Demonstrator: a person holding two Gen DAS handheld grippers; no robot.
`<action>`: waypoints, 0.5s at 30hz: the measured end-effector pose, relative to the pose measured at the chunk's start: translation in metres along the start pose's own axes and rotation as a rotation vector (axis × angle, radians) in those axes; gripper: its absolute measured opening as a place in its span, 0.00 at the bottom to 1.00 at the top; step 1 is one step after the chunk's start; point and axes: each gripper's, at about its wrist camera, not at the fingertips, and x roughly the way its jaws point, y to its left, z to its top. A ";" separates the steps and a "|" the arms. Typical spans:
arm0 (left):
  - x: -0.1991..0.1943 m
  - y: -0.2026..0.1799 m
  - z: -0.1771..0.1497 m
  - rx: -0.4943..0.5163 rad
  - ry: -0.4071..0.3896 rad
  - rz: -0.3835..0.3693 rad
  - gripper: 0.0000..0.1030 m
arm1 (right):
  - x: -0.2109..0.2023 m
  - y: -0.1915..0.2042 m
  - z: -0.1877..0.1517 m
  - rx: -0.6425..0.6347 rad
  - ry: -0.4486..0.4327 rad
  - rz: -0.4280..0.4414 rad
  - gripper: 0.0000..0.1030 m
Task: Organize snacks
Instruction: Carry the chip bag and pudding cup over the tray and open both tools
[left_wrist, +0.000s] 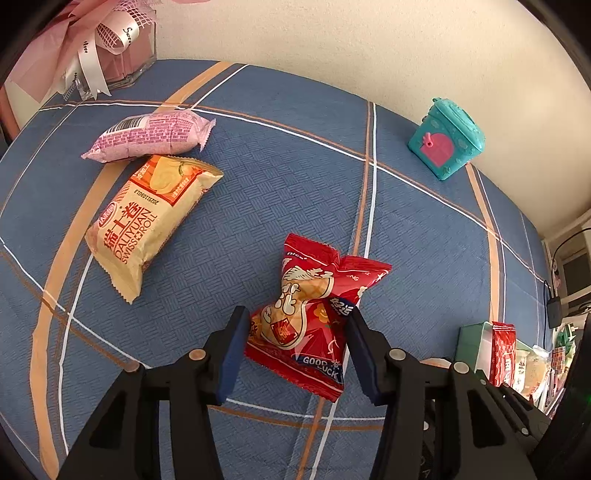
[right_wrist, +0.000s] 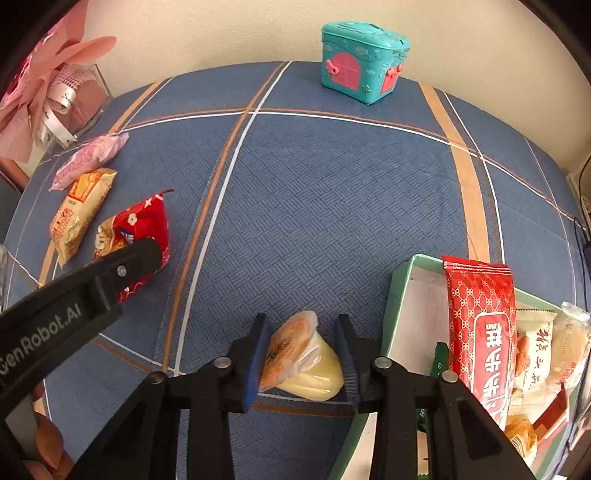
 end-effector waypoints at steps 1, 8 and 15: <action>0.000 0.000 0.000 -0.001 0.001 0.003 0.53 | -0.001 0.000 0.000 -0.001 0.001 0.002 0.34; -0.002 -0.003 -0.005 0.013 0.033 0.023 0.53 | -0.012 0.006 0.001 -0.034 -0.006 0.050 0.34; -0.006 -0.002 -0.009 -0.001 0.059 0.029 0.53 | -0.025 0.010 -0.007 -0.040 -0.009 0.036 0.38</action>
